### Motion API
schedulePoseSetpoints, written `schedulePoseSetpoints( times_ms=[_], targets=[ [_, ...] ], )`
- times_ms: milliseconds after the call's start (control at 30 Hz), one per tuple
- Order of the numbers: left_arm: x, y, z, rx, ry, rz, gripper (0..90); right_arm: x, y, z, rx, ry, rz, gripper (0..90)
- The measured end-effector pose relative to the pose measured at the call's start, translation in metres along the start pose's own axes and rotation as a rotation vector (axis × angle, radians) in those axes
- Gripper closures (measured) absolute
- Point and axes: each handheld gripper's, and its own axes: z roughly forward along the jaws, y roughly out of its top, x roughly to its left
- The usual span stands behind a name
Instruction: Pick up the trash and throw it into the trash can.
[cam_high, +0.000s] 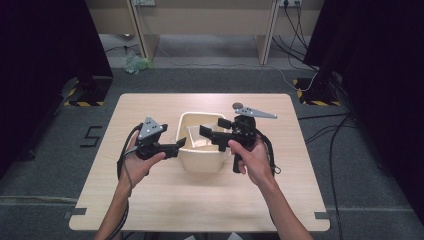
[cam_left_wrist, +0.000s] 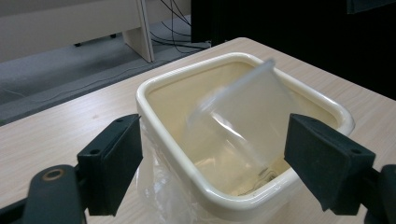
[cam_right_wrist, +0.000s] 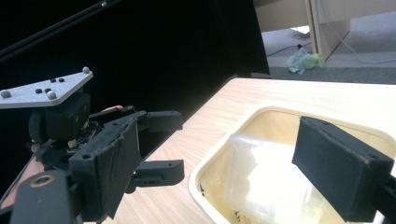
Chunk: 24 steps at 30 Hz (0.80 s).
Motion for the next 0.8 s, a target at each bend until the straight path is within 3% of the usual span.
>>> schedulePoseSetpoints(
  times_ms=[500, 633, 800],
  targets=[
    [0.002, -0.004, -0.004, 0.019, 0.003, 0.002, 18.6, -0.01, -0.007, -0.001, 0.021, -0.05, -0.036, 14.6],
    [0.002, -0.007, -0.007, 0.023, 0.005, 0.003, 18.5, -0.015, -0.01, -0.004, 0.031, -0.082, -0.063, 14.6],
    [0.003, -0.015, -0.011, 0.029, 0.006, -0.005, 18.1, -0.029, -0.019, -0.011, 0.045, -0.165, -0.115, 14.7]
  ],
)
